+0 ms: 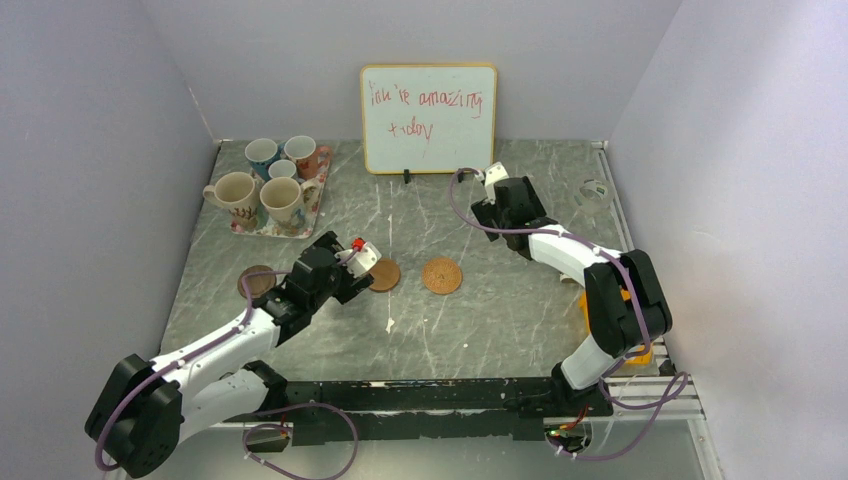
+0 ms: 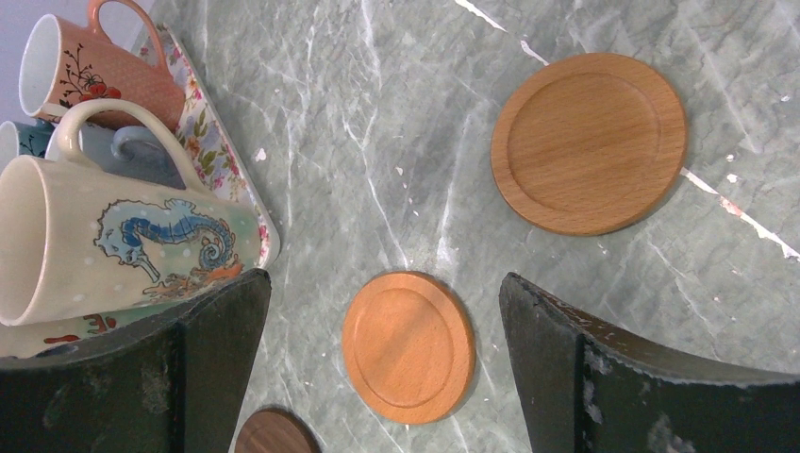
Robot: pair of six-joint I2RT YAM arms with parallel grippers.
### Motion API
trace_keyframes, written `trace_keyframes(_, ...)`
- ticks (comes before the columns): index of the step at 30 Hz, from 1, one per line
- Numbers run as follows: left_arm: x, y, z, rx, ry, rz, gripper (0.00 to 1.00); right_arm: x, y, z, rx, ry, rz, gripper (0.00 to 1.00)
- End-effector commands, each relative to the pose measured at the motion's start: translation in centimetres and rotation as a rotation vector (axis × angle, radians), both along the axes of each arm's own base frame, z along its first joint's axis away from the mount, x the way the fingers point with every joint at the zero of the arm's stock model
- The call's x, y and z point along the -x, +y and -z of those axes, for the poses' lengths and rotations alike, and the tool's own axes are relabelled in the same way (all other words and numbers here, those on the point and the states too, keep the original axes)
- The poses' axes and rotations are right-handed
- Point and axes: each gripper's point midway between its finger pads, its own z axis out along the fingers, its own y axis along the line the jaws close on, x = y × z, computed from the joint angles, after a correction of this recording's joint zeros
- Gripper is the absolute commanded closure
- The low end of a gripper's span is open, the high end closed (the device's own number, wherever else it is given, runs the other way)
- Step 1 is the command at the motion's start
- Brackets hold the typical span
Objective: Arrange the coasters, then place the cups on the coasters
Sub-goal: Move the coaster to the center of the board.
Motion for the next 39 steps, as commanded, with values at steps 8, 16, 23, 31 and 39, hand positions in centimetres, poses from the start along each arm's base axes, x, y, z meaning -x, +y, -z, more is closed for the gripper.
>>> trace_keyframes(8, 0.0, -0.5, -1.3, 0.038, -0.037, 0.026, 0.04, -1.0, -3.0, -0.9, -0.033, -0.059, 0.112, 0.0)
trace_keyframes(16, 0.1, -0.6, -1.3, 0.041, -0.033, 0.034, 0.04, -1.1, -5.0, -0.5, -0.024, -0.053, 0.168, 0.0)
trace_keyframes(23, 0.2, -0.6, -1.4, 0.045, -0.034, 0.039, 0.04, -1.1, -6.8, 0.0, -0.007, -0.037, 0.224, 0.0)
trace_keyframes(31, 0.3, -0.8, -1.6, 0.052, -0.036, 0.049, 0.04, -0.9, -10.4, 1.3, 0.017, -0.008, 0.329, 0.0)
trace_keyframes(39, 0.4, -0.8, -1.7, 0.056, -0.038, 0.048, 0.04, -0.7, -11.9, 3.0, 0.022, 0.025, 0.37, 0.0)
